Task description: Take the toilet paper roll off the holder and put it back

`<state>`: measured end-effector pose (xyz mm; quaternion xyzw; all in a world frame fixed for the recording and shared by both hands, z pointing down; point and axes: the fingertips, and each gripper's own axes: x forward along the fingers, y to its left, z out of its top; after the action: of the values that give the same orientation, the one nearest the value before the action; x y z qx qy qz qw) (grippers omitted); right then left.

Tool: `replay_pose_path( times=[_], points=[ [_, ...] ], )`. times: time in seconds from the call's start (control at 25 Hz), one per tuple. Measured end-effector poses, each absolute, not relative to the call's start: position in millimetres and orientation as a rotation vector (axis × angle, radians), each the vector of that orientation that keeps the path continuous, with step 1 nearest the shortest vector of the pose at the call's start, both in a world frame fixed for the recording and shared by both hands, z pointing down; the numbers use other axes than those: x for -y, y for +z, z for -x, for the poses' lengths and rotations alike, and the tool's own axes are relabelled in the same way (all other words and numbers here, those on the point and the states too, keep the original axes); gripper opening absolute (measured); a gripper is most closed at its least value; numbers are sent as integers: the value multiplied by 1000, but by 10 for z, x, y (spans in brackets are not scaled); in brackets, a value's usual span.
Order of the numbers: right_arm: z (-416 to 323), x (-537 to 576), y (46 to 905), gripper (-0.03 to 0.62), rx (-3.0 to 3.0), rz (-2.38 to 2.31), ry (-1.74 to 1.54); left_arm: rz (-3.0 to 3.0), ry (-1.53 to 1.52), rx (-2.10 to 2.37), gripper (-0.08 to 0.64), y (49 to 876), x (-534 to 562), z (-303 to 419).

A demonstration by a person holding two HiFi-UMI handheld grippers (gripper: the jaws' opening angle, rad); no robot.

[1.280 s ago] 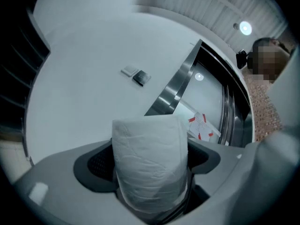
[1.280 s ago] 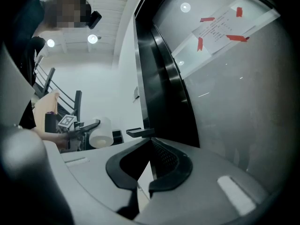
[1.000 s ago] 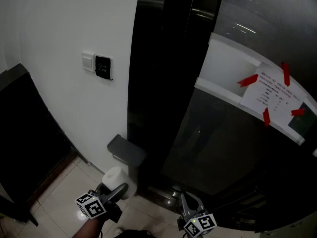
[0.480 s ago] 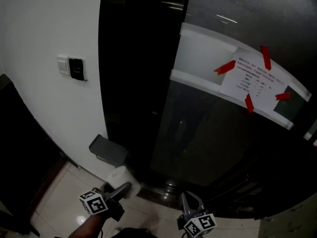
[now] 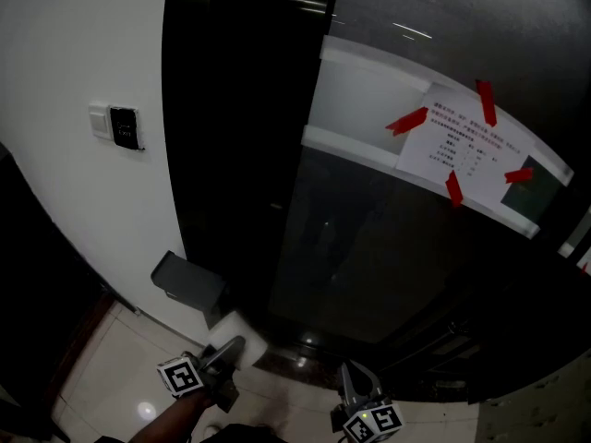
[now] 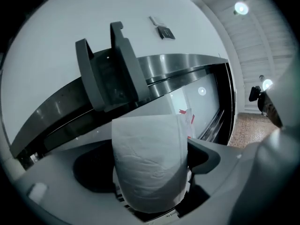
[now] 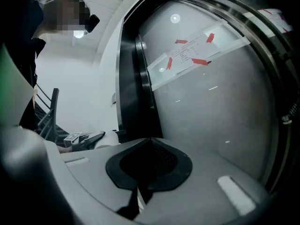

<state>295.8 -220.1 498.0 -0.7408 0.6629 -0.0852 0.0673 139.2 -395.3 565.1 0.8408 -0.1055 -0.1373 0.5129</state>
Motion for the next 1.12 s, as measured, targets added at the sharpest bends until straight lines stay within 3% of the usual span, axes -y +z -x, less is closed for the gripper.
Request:
replay_pose_path(
  times=[0.72,1.12],
  points=[
    [-3165,2418,4913,14,-2023,2227,-249,-1642,-599,249,449,5912,4446,-1536],
    [-3017,2705,4939,14,-2084,2140,-249,-1632,-685,327,449,5936,4784,-1186]
  ],
)
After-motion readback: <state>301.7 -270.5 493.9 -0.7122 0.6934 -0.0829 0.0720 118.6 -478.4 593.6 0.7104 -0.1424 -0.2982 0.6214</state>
